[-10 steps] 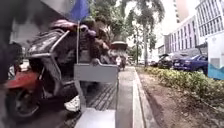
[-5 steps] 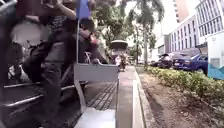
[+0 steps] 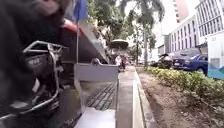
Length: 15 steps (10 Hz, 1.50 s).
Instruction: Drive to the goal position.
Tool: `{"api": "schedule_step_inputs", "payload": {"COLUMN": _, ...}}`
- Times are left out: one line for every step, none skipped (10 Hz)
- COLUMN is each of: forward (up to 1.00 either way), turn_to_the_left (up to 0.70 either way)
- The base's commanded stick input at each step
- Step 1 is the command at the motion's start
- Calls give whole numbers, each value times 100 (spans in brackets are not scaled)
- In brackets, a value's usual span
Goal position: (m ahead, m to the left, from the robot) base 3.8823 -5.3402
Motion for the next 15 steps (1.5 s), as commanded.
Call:
{"api": "schedule_step_inputs", "payload": {"forward": 3, "turn_to_the_left": 1}}
{"api": "schedule_step_inputs", "payload": {"forward": 3, "turn_to_the_left": 1}}
{"api": "schedule_step_inputs", "payload": {"forward": 3, "turn_to_the_left": 1}}
{"api": "schedule_step_inputs", "payload": {"forward": 3, "turn_to_the_left": 1}}
{"api": "schedule_step_inputs", "payload": {"forward": 3, "turn_to_the_left": 1}}
{"api": "schedule_step_inputs", "payload": {"forward": 3, "turn_to_the_left": 1}}
{"api": "schedule_step_inputs", "payload": {"forward": 4, "turn_to_the_left": 1}}
{"api": "schedule_step_inputs", "payload": {"forward": 5, "turn_to_the_left": 2}}
{"api": "schedule_step_inputs", "payload": {"forward": 4, "turn_to_the_left": 1}}
{"api": "schedule_step_inputs", "payload": {"forward": 3, "turn_to_the_left": 1}}
{"api": "schedule_step_inputs", "payload": {"forward": 3, "turn_to_the_left": 1}}
{"api": "schedule_step_inputs", "payload": {"forward": 3, "turn_to_the_left": -5}}
{"api": "schedule_step_inputs", "payload": {"forward": 3, "turn_to_the_left": -9}}
{"api": "schedule_step_inputs", "payload": {"forward": 3, "turn_to_the_left": -9}}
{"api": "schedule_step_inputs", "payload": {"forward": 3, "turn_to_the_left": -9}}
